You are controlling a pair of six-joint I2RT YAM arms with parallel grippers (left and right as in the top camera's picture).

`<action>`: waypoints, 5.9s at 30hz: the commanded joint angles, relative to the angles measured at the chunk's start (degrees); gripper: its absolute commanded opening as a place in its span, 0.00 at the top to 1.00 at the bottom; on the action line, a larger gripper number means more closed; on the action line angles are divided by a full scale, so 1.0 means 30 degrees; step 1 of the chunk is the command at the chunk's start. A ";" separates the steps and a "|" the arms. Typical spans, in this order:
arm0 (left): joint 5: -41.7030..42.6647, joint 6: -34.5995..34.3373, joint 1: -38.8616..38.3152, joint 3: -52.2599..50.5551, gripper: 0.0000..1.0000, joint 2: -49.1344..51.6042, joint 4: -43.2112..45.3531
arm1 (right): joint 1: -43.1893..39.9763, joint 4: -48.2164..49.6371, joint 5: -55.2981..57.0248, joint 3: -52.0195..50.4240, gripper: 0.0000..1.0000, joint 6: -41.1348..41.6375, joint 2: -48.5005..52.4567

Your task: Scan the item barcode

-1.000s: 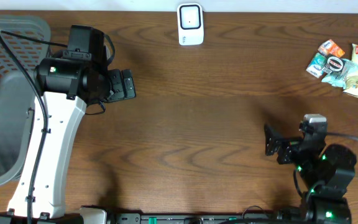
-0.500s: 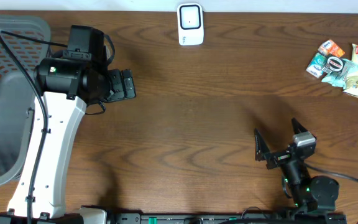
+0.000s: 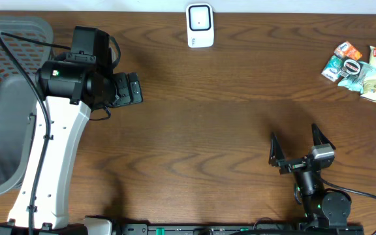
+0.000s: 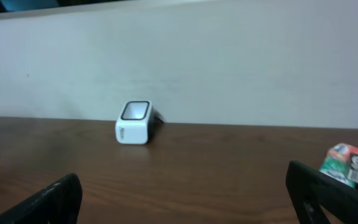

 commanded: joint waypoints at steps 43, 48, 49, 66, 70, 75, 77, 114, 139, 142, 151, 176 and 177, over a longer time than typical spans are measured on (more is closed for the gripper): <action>-0.0109 0.0051 0.0044 0.0051 0.02 0.0000 -0.0007 | -0.0627 -0.3330 0.2761 -0.0270 0.01 0.0270 -0.0138; -0.0109 0.0051 0.0044 0.0051 0.02 0.0000 -0.0007 | -0.0707 -0.3351 0.3038 -0.0270 0.01 0.0240 -0.0138; -0.0117 0.0051 0.0044 0.0051 0.02 0.0000 -0.0007 | -0.0780 -0.3359 0.3104 -0.0270 0.01 0.0175 -0.0138; -0.0109 0.0051 0.0044 0.0051 0.02 0.0000 -0.0007 | -0.0882 -0.3366 0.3118 -0.0270 0.01 -0.0874 -0.0138; -0.0109 0.0051 0.0044 0.0051 0.02 0.0000 -0.0007 | -0.0882 -0.3279 0.2820 -0.0270 0.01 -0.0867 -0.0138; -0.0109 0.0051 0.0044 0.0051 0.02 0.0000 -0.0007 | -0.0882 -0.3279 0.2841 -0.0270 0.01 -0.0874 -0.0131; -0.0109 0.0051 0.0044 0.0051 0.02 0.0000 -0.0007 | -0.0882 -0.3279 0.2834 -0.0270 0.01 -0.0874 -0.0131; -0.0117 0.0051 0.0044 0.0029 0.02 -0.0007 -0.0066 | -0.0874 -0.3271 0.2834 -0.0270 0.01 -0.0874 -0.0131; -0.0117 0.0051 0.0051 0.0029 0.02 -0.0670 -0.0066 | -0.0874 -0.3271 0.2834 -0.0270 0.01 -0.0874 -0.0131; -0.0117 0.0051 0.0051 0.0029 0.02 -0.0991 -0.0073 | -0.0874 -0.3271 0.2834 -0.0270 0.01 -0.0874 -0.0131; -0.0117 0.0051 0.0051 0.0029 0.02 -0.2652 -0.0073 | -0.0882 -0.3271 0.2841 -0.0270 0.01 -0.0874 -0.0131; -0.0117 0.0051 0.0066 0.0029 0.02 -0.9143 -0.0073 | -0.0874 -0.3271 0.2841 -0.0270 0.01 -0.0874 -0.0117; -0.0117 0.0051 0.0066 0.0029 0.02 -0.9500 -0.0073 | -0.0874 -0.3271 0.2834 -0.0270 0.01 -0.0874 -0.0117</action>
